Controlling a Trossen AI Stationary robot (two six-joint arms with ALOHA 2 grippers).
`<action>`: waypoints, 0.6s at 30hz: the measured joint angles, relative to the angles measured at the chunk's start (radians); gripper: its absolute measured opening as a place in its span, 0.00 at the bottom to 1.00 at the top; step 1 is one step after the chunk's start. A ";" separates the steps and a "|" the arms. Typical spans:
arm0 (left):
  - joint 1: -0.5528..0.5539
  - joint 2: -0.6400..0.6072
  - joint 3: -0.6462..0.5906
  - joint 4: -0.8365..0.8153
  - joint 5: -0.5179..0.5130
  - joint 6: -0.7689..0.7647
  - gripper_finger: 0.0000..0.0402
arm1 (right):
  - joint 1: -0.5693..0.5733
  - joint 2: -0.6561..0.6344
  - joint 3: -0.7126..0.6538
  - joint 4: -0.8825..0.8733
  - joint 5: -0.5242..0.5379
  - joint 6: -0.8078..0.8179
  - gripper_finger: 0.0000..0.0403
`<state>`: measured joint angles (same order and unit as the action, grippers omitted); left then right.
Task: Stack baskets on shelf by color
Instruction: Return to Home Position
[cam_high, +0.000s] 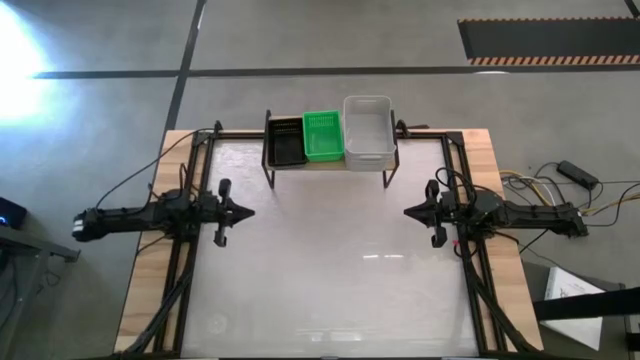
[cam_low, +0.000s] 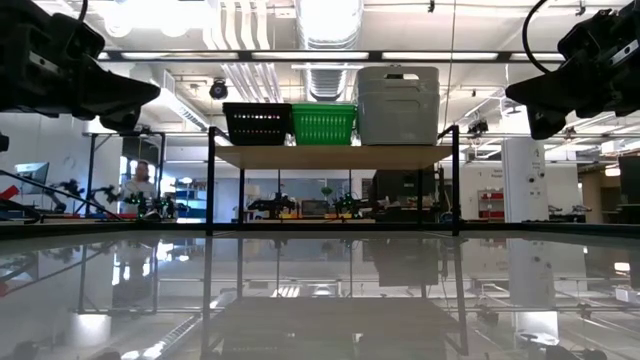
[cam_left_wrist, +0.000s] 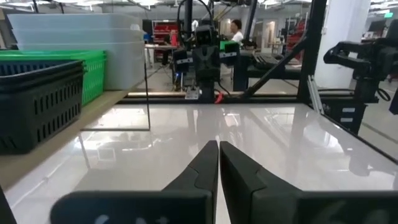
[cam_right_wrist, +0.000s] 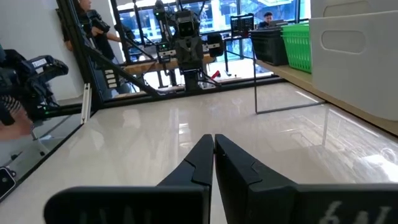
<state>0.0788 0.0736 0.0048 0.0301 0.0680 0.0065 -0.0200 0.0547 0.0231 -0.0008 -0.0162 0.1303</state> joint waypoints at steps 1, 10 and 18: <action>0.000 0.006 0.000 0.006 0.001 0.000 0.00 | 0.000 0.000 0.000 0.000 0.000 0.000 0.02; 0.000 0.037 0.000 0.027 0.001 0.000 0.00 | 0.000 0.000 0.000 0.000 0.000 0.000 0.02; 0.000 0.061 0.000 0.031 0.001 0.000 0.00 | 0.000 0.000 0.000 0.000 0.000 0.000 0.02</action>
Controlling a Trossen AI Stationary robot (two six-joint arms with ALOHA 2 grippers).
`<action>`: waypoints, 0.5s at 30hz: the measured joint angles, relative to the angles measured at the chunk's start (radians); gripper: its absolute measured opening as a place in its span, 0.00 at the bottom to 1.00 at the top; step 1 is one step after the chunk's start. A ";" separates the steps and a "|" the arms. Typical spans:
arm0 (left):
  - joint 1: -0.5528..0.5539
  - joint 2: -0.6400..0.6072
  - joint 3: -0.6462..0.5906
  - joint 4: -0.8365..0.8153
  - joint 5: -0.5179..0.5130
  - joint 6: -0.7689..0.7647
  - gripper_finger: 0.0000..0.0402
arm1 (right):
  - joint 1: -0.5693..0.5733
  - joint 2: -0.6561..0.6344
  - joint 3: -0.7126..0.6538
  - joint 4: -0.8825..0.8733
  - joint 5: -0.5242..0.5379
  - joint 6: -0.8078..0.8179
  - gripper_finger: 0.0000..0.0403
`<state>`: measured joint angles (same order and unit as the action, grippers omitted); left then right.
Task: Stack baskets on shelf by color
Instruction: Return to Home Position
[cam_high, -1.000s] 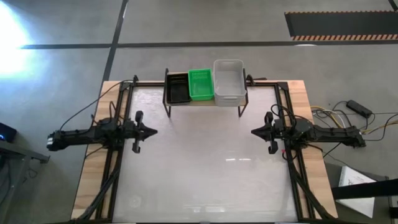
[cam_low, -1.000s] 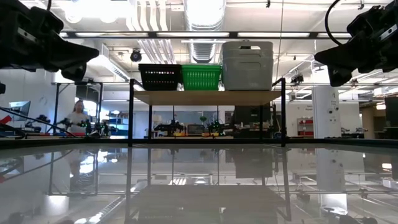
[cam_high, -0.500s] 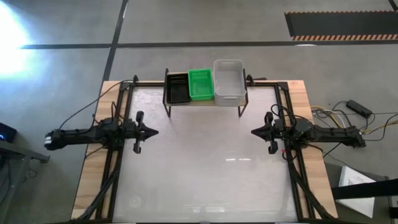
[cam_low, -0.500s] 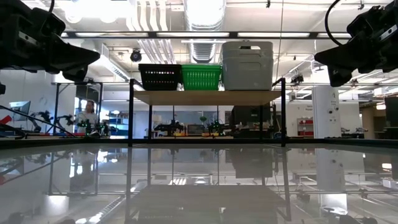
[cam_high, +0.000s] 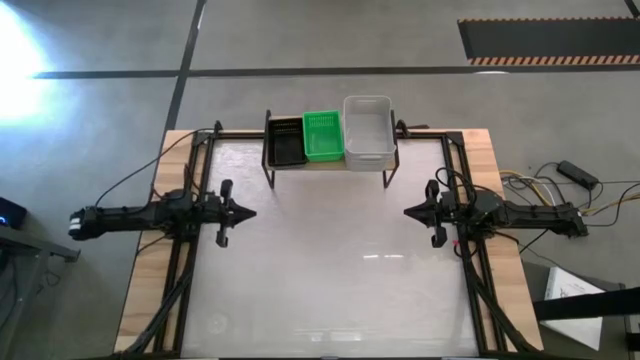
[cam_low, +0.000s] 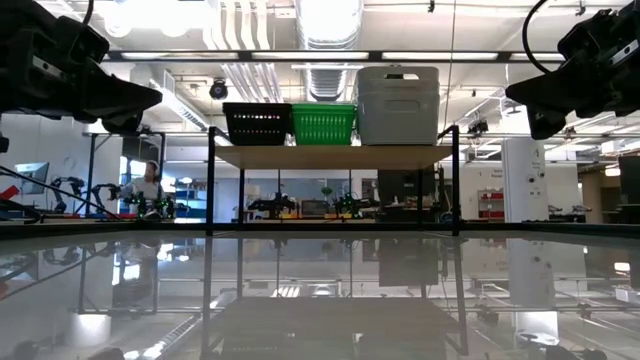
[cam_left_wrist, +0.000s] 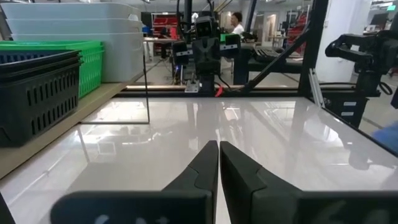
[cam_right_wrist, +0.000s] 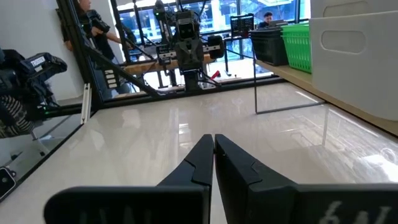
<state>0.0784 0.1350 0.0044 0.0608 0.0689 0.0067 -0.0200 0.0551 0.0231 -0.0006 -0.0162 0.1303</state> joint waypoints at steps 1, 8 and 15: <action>0.000 0.003 0.000 0.001 0.000 0.000 0.00 | 0.000 0.000 0.000 0.000 0.000 0.000 0.02; 0.000 0.018 0.000 0.001 0.000 0.000 0.00 | 0.000 0.000 0.000 0.000 0.000 0.000 0.02; 0.000 0.027 0.000 0.002 -0.001 0.000 0.00 | 0.000 0.000 0.000 0.000 0.000 0.000 0.02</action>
